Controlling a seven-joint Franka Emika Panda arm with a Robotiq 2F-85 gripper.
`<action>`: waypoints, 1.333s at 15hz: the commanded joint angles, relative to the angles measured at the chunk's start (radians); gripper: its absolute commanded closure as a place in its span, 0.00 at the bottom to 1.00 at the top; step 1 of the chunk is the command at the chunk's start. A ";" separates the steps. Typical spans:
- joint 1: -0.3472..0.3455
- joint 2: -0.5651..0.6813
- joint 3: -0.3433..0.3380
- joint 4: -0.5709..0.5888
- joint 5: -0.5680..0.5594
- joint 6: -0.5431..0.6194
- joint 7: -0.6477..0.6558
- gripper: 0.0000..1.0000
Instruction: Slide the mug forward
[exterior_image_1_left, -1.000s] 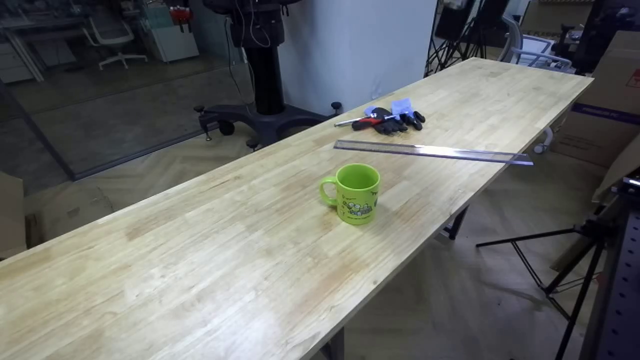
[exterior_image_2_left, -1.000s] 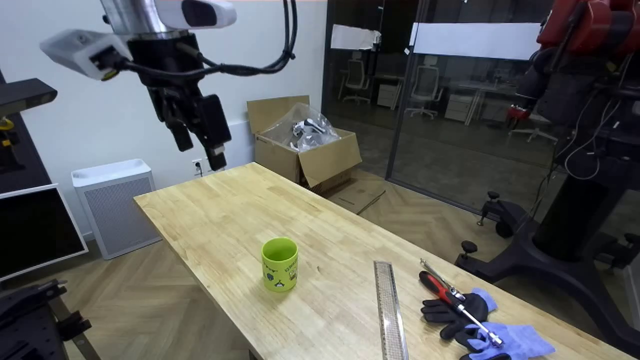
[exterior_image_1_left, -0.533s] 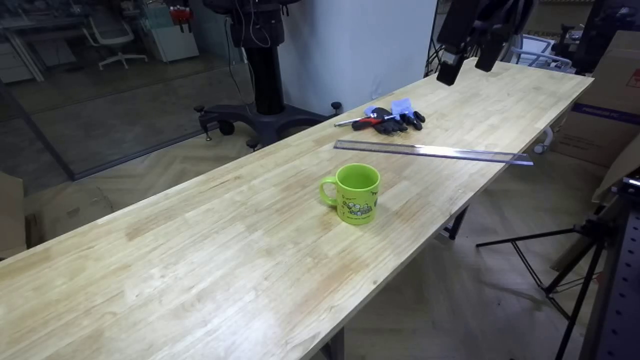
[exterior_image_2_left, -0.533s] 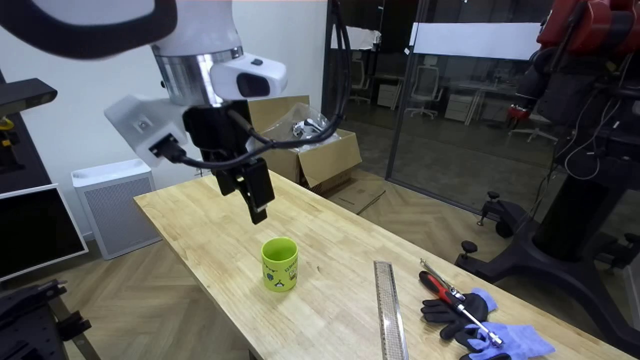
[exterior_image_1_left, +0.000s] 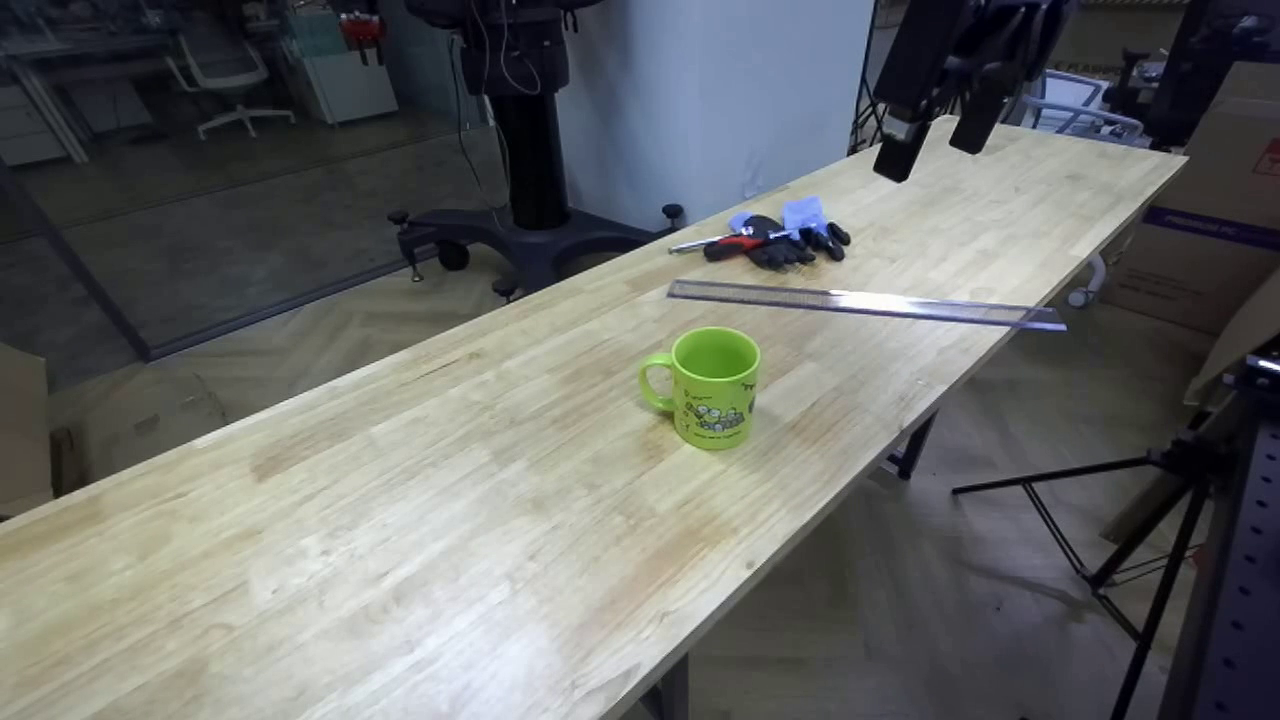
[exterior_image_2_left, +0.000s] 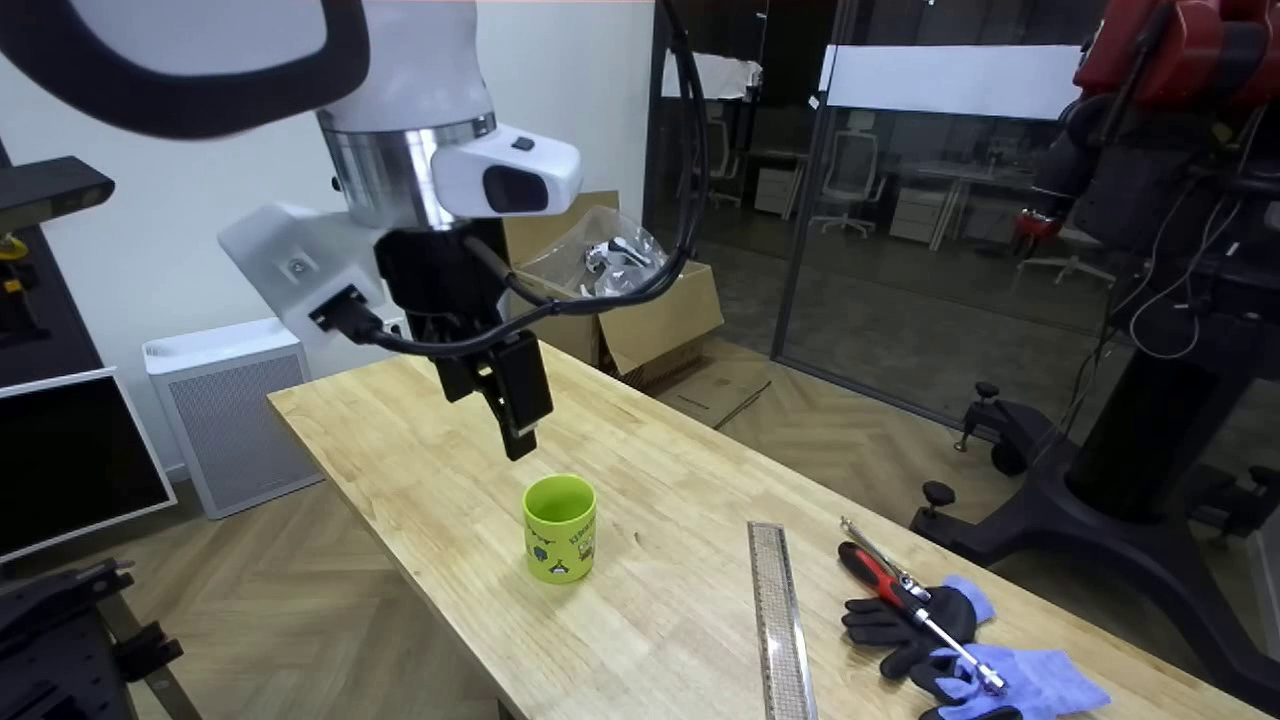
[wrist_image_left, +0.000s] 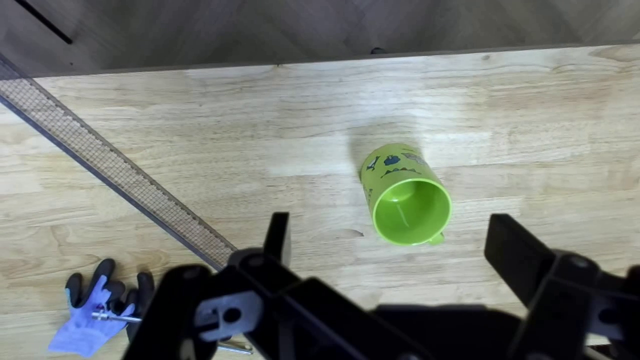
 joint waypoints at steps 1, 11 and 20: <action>-0.001 0.099 -0.036 0.060 -0.015 0.023 -0.043 0.00; -0.015 0.579 -0.046 0.411 0.273 0.021 -0.411 0.00; -0.030 0.713 0.059 0.504 0.203 0.023 -0.341 0.00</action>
